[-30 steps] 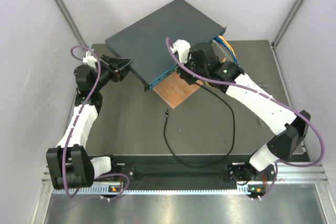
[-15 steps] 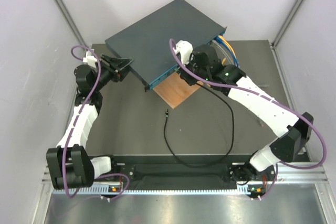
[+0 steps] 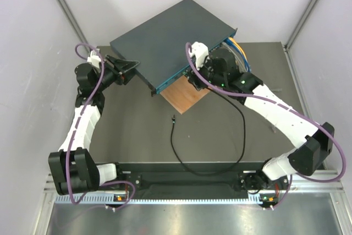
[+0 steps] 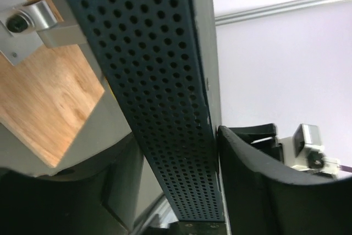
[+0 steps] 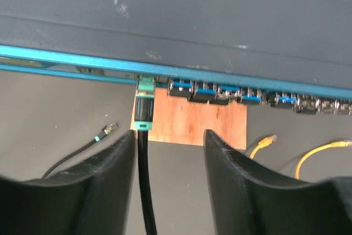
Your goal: Insert the plug into the switch port
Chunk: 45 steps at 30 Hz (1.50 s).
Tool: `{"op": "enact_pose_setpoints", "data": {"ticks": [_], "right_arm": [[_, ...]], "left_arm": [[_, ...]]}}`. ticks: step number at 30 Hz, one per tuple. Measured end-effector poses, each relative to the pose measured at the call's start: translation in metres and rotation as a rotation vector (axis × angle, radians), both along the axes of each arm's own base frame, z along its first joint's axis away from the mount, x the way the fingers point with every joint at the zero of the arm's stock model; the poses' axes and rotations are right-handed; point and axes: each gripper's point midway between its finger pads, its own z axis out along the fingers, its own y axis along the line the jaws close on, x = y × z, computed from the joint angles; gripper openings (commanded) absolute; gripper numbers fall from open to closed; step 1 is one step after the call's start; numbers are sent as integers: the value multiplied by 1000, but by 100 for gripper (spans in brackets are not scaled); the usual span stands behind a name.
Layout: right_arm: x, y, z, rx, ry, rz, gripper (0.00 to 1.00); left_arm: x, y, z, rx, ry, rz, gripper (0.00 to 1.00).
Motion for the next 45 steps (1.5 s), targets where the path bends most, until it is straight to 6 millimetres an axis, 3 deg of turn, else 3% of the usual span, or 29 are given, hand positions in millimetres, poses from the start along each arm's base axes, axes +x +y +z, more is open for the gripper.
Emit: {"op": "enact_pose_setpoints", "data": {"ticks": [6,10,15,19,24,29,34,40,45], "right_arm": [[-11,-8,7,21,-16,35,81],[-23,-18,8,36,-14,60,90],[-32,-32,8,51,-2,76,100],[-35,-56,17,84,16,55,100],[-39,-101,38,168,21,-19,100],[-37,-156,55,266,22,-159,100],[-30,-202,41,290,63,-287,100],[-18,-260,-32,239,237,-452,100],[-29,-279,-73,166,314,-483,100]], "left_arm": [[5,8,-1,69,-50,21,85],[7,18,-1,75,-59,47,99],[7,46,4,69,-74,102,99],[0,87,8,70,-77,169,99],[-13,132,2,134,23,170,99],[-12,166,6,466,27,140,99],[-48,162,-30,716,66,55,99],[-85,122,-70,983,50,-122,99],[-107,89,-86,1125,-6,-231,99]]}}
